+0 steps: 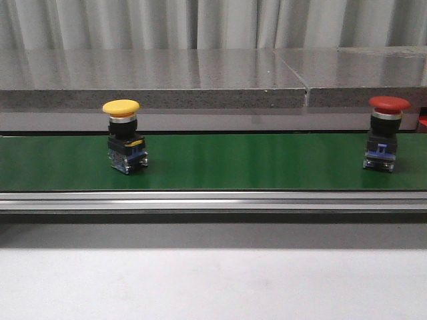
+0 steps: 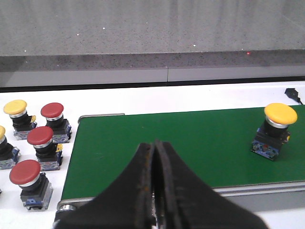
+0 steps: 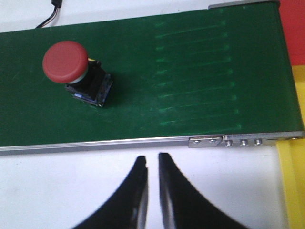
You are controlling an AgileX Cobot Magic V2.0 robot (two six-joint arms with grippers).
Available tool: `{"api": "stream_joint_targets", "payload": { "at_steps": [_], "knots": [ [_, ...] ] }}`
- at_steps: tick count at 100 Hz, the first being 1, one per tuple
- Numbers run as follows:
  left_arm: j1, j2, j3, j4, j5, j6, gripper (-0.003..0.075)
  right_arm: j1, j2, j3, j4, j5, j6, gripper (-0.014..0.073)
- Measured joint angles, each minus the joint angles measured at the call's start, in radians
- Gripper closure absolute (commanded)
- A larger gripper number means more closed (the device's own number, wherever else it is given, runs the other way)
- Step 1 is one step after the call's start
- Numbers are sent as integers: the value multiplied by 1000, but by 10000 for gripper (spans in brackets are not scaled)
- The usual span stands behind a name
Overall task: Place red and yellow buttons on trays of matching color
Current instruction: 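Lower the right gripper onto the red button on the conveyor and grasp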
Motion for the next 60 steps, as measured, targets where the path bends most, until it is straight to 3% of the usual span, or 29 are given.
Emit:
{"api": "stream_joint_targets", "payload": {
  "at_steps": [10, 17, 37, 60],
  "knots": [
    [0, 0, 0, 0, 0, 0, 739, 0, 0, 0, 2, 0, 0, 15],
    [0, 0, 0, 0, 0, 0, 739, 0, 0, 0, 2, 0, 0, -70],
    [0, 0, 0, 0, 0, 0, 739, 0, 11, -12, 2, -25, 0, -62],
    [0, 0, 0, 0, 0, 0, 739, 0, 143, -133, 6, -25, -12, -62]
  ]
}}
